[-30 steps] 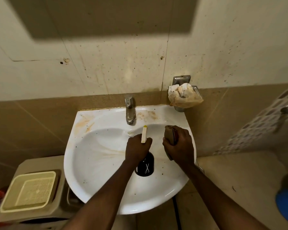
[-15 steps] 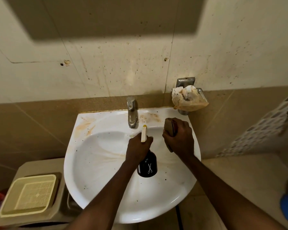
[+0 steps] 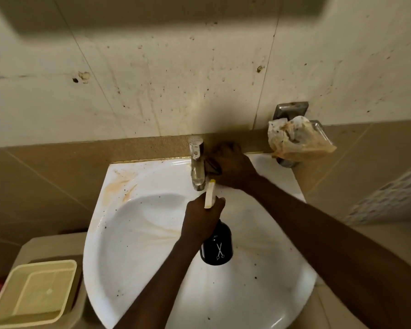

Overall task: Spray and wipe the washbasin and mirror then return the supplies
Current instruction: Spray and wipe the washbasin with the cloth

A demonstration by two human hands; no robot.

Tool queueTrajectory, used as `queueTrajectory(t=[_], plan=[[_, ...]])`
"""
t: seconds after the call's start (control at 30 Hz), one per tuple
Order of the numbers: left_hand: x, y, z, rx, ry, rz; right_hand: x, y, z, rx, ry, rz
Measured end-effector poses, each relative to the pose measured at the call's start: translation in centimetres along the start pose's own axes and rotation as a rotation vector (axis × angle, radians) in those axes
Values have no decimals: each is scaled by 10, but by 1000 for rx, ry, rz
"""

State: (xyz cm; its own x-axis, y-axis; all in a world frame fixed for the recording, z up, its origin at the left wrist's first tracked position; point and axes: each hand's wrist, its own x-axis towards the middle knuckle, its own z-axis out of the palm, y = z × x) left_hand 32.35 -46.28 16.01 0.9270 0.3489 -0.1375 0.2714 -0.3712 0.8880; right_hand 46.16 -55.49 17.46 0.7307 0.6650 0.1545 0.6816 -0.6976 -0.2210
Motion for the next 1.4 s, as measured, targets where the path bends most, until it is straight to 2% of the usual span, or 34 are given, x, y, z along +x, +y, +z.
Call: queueTrajectory(t=[0.07, 0.1, 0.17, 0.23, 0.4, 0.5, 0.6, 0.77, 0.87, 0.93, 1.0, 1.1, 1.23, 1.3, 1.4], plan=[[-2, -2, 2, -24, -34, -15, -7, 16, -8, -105, -129, -300], [-4, -3, 2, -20, -56, -17, -15, 28, -12, -155, -195, -363], [-8, -4, 3, 7, -94, -25, -32, 51, -19, -189, -274, -320], [-11, -7, 0, 24, -104, -11, -39, 62, -19, -169, -211, -271], [-12, -10, -4, 35, -160, 5, 1, 28, -11, -202, -121, -195], [-16, -10, -3, 63, -198, 3, -19, 49, -18, -198, -176, -349], [-23, -8, 2, 64, -300, -27, -39, 75, -30, -222, -268, -267], [-27, -4, 8, 38, -287, -39, -4, 29, -6, -182, -130, -189], [-28, -4, 6, 68, -306, -39, 0, 15, -3, -116, -104, -307], [-28, -4, 3, 61, -308, -37, -25, 35, -8, -134, -107, -427], [-29, -1, 0, 42, -318, -45, -57, 63, -13, -139, -97, -457], [-31, 4, 1, 48, -350, -53, -76, 86, -21, -132, -34, -369], [-32, 8, 15, 153, -415, -69, -40, 72, -24, -131, 55, -198], [-32, 11, 23, 123, -471, -67, -30, 72, -23, -160, 114, -200], [-34, 18, 32, 136, -494, -23, -33, 74, -26, -167, 96, -215]])
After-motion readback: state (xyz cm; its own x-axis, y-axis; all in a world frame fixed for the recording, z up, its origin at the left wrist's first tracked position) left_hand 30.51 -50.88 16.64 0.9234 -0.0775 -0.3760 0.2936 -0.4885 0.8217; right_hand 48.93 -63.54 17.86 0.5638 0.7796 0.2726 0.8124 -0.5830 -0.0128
